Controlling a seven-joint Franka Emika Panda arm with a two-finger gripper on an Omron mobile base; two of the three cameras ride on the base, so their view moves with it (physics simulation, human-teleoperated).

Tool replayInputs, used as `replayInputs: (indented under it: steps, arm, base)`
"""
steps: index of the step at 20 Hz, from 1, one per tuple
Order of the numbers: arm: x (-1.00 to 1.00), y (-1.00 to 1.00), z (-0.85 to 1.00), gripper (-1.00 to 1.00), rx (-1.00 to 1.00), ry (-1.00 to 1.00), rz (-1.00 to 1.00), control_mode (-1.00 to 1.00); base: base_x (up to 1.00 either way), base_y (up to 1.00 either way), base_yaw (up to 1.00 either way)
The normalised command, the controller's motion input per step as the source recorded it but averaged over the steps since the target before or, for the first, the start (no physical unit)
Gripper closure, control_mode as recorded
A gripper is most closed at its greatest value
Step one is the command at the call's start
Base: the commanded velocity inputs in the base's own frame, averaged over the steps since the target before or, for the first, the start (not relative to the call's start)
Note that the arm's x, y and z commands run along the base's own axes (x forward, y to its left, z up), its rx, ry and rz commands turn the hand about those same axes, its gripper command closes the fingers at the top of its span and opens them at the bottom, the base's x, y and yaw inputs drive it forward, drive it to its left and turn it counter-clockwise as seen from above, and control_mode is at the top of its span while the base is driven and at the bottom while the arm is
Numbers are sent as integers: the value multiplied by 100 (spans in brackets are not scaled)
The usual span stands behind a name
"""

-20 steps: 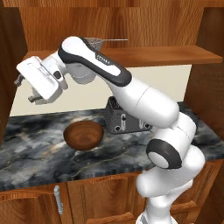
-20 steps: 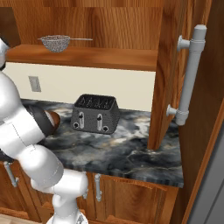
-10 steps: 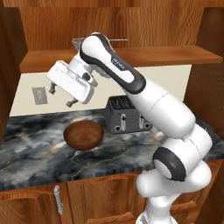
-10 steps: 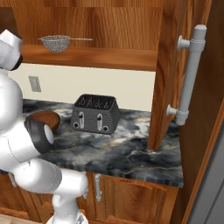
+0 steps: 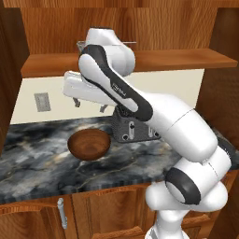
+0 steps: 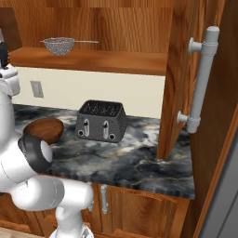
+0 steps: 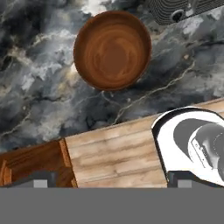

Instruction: Open the cabinet and setup a tea strainer by placing it in the bowl upright.

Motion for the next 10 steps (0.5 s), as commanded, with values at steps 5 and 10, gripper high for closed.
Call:
replayInputs:
  steps: [5,10]
  arm:
    - [31,-58,1,-100,-33,-26,44,-100]
    - [61,-84,11,-100,-17,-42,48,-100]
  base:
    - [0,0,0]
    - [0,0,0]
